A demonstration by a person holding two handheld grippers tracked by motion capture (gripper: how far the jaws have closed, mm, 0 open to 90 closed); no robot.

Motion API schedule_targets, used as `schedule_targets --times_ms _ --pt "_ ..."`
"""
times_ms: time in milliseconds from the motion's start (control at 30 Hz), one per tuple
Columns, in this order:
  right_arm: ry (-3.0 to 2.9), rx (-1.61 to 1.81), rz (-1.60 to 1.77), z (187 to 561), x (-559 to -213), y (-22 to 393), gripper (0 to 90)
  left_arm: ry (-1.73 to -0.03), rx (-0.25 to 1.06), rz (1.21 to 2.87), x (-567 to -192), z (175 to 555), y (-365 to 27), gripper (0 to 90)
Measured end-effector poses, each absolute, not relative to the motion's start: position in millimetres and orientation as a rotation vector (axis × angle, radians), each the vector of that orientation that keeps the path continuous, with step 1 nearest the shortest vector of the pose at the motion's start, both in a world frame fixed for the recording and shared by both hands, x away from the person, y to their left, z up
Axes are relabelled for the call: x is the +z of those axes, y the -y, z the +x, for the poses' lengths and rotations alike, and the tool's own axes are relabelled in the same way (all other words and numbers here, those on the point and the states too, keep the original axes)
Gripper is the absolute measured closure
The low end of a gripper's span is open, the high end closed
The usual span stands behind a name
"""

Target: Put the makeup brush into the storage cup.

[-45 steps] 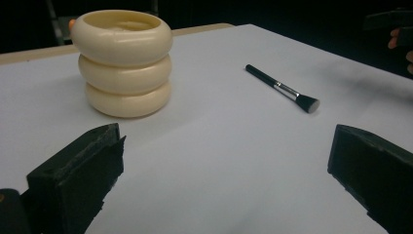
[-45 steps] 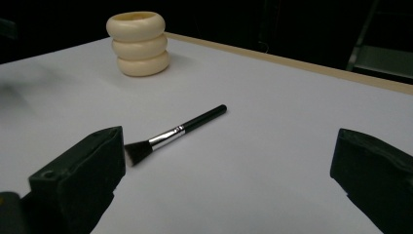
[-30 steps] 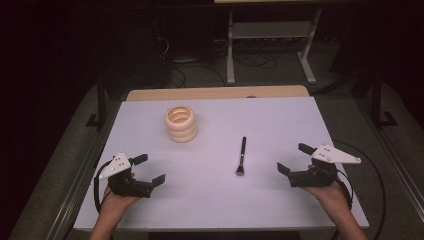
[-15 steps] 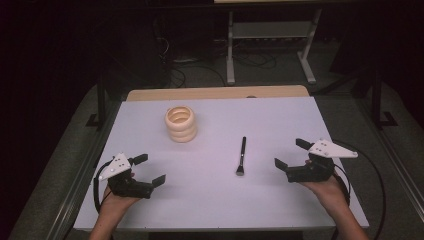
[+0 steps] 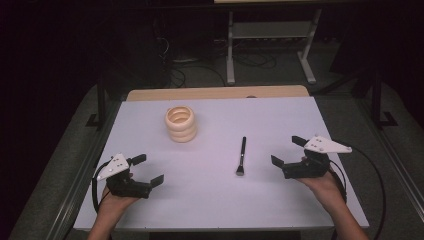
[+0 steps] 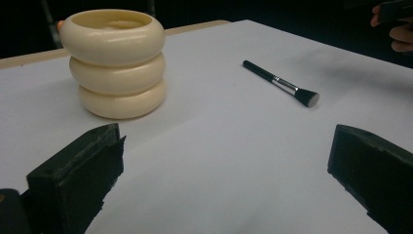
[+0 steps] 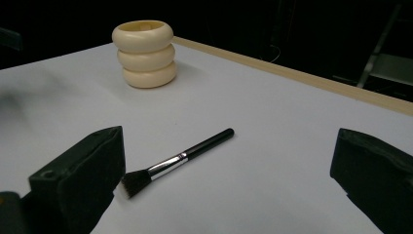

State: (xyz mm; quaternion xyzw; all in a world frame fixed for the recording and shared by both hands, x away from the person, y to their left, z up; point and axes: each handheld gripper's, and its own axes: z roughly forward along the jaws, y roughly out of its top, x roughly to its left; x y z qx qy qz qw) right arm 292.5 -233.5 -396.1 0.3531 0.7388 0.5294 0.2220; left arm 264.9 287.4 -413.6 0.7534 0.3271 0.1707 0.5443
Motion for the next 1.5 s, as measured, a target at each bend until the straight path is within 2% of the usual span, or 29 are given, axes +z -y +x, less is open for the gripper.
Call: schedule_targets --times_ms 1500 --pt "-2.351 1.340 0.823 336.6 -386.4 195.4 0.0 -0.785 0.394 1.770 -413.9 264.8 -289.2 0.0"
